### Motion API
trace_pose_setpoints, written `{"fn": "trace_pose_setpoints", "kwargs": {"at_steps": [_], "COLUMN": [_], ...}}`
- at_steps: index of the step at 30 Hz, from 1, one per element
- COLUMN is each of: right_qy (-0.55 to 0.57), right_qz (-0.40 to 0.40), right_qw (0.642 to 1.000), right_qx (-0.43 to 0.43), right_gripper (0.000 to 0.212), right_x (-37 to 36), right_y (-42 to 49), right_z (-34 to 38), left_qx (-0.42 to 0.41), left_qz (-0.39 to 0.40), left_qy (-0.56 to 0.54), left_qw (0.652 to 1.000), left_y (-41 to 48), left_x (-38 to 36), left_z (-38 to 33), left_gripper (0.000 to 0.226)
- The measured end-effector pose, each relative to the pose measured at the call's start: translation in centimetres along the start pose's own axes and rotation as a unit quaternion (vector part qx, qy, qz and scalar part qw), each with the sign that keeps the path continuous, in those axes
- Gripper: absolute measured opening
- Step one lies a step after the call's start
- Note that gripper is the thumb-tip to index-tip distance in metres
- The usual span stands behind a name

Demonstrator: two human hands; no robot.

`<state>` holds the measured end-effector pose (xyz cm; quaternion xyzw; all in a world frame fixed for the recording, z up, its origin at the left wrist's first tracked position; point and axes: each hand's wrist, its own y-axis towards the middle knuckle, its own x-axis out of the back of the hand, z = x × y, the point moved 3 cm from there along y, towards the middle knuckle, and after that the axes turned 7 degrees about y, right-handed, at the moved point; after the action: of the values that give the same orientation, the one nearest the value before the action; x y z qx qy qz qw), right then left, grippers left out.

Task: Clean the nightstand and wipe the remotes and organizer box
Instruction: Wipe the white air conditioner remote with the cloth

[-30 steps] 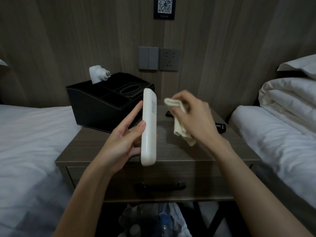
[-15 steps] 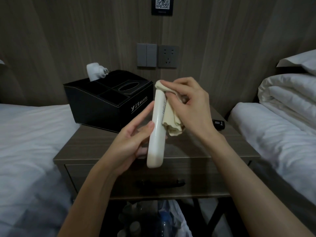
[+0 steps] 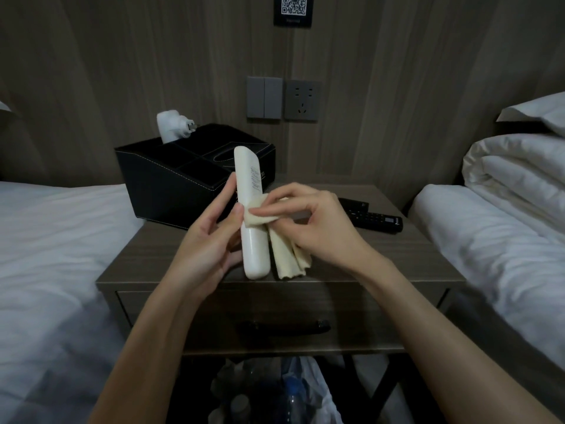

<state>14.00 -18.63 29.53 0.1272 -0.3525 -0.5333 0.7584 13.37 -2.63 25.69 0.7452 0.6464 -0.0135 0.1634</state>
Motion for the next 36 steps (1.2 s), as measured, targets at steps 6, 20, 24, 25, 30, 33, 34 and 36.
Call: {"fn": "trace_pose_setpoints", "kwargs": {"at_steps": [6,20,24,25,30,33,34,36], "right_qy": [-0.061,-0.082,-0.087,-0.097,-0.141,-0.137,-0.133,-0.13], "right_qz": [0.066,0.162,-0.034,-0.087,-0.25,-0.296,-0.299,-0.281], "right_qw": [0.996,0.98,0.995,0.991,0.958,0.945,0.945,0.951], "right_qx": [0.015,-0.081,-0.041,-0.02,0.019,0.01,0.01,0.018], "right_gripper": [0.033,0.022,0.021,0.02,0.03,0.03,0.03,0.029], "right_x": [-1.0,0.8,3.4,4.0,5.6,5.6,5.4,4.7], "right_y": [-1.0,-2.2,-1.3,-1.1,-0.4,-0.1,0.0,0.3], "right_z": [0.4,0.2,0.4,0.5,-0.2,-0.8,-0.9,-1.2], "left_qx": [0.006,0.022,0.024,0.025,0.055,0.057,0.058,0.06], "left_qz": [-0.035,-0.035,-0.022,-0.011,0.066,0.102,0.108,0.113], "left_qy": [-0.018,-0.054,-0.061,-0.058,-0.054,-0.042,-0.039,-0.035], "left_qw": [0.999,0.998,0.998,0.998,0.995,0.992,0.992,0.991], "left_y": [0.2,0.6,0.7,0.8,0.4,0.1,0.1,0.0], "left_x": [0.4,-0.5,-0.9,-1.0,-2.2,-2.9,-3.0,-3.3], "left_z": [0.3,1.1,1.2,1.2,1.3,1.3,1.4,1.6], "left_gripper": [0.05,0.047,0.051,0.05,0.054,0.053,0.053,0.052]}}
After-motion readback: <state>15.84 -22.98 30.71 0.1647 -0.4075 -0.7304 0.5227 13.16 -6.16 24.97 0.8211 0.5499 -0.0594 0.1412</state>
